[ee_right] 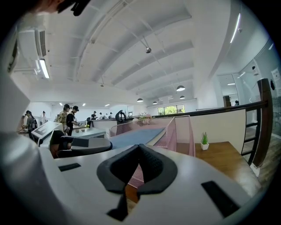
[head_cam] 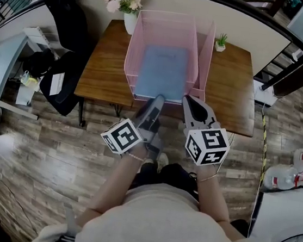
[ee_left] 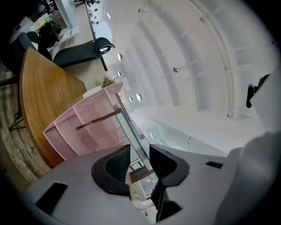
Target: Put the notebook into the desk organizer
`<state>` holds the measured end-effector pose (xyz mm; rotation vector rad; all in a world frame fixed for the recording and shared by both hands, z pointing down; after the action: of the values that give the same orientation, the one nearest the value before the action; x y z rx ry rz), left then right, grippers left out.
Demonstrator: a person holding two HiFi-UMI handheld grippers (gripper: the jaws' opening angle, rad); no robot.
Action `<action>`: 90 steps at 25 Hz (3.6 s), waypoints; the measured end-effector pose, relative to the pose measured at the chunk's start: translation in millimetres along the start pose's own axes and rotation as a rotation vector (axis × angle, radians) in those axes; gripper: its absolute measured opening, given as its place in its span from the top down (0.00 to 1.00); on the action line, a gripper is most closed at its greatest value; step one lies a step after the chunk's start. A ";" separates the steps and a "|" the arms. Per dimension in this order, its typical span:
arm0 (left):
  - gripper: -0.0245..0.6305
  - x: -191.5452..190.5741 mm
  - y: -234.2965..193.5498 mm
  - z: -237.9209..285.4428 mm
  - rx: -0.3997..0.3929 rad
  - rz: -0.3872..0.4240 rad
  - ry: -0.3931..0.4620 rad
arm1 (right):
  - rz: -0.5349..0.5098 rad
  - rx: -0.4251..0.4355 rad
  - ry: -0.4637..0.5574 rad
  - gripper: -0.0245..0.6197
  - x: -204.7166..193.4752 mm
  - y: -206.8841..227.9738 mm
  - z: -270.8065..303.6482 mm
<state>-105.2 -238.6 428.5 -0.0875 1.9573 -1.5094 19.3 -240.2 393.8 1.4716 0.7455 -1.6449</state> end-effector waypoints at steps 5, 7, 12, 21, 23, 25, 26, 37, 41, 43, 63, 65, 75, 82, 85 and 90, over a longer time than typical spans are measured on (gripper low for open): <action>0.80 -0.6 -1.3 -7.3 0.023 0.030 -0.009 | 0.000 0.000 0.003 0.95 -1.2 -5.6 -2.4; 0.80 0.2 -0.8 -7.2 0.012 0.028 -0.005 | 0.000 0.001 0.001 0.95 -1.9 -7.2 -3.0; 0.83 -0.5 0.8 -5.9 0.005 -0.001 0.004 | -0.006 -0.001 0.004 0.95 -1.3 -8.0 -4.3; 0.86 -1.4 -0.4 1.5 -0.001 -0.001 0.005 | -0.009 -0.025 0.013 0.95 2.8 6.4 -1.9; 0.87 -0.6 -1.8 4.3 0.002 0.000 0.007 | -0.011 -0.023 0.016 0.95 4.4 7.8 0.7; 0.87 -0.2 -3.2 8.4 0.003 -0.003 0.006 | -0.014 -0.019 0.019 0.95 6.6 8.8 4.2; 0.87 0.3 -3.9 10.8 0.004 -0.004 0.005 | -0.016 -0.016 0.020 0.95 7.7 9.2 6.3; 0.87 7.3 -11.5 35.8 0.020 -0.019 0.015 | -0.027 0.011 0.027 0.95 15.4 18.4 26.1; 0.87 8.4 -13.3 40.8 0.021 -0.025 0.017 | -0.025 0.021 0.027 0.95 15.8 19.9 30.9; 0.87 8.7 -13.6 42.5 0.020 -0.031 0.020 | -0.023 0.025 0.029 0.95 16.6 21.1 32.3; 0.87 14.5 -18.0 51.9 0.036 -0.054 0.033 | -0.025 0.052 0.028 0.95 15.9 22.7 38.8; 0.87 15.3 -18.5 52.7 0.037 -0.057 0.032 | -0.025 0.054 0.029 0.95 16.2 22.2 38.9; 0.87 17.5 -20.3 56.2 0.039 -0.067 0.030 | -0.026 0.059 0.030 0.95 16.1 19.3 36.6; 0.87 16.1 -20.0 54.5 0.034 -0.063 0.032 | -0.032 0.066 0.026 0.95 13.5 16.5 35.2; 0.87 16.6 -19.5 53.5 0.046 -0.048 0.034 | -0.041 0.073 0.027 0.95 14.4 13.8 34.7; 0.87 16.9 -17.0 48.6 0.079 0.005 0.024 | -0.042 0.077 0.028 0.95 14.5 12.1 32.3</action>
<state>-98.3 -292.3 430.0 -0.0303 1.9130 -1.5889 12.6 -276.0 385.4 1.5450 0.7401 -1.7054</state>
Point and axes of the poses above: the fingertips, and each gripper's own axes: z forward along the fingers, y to its right, x out of its top, the point moved 4 cm from there along -z, backward along the fingers, and after that the axes turned 2 degrees about y, right-handed, at the moved point
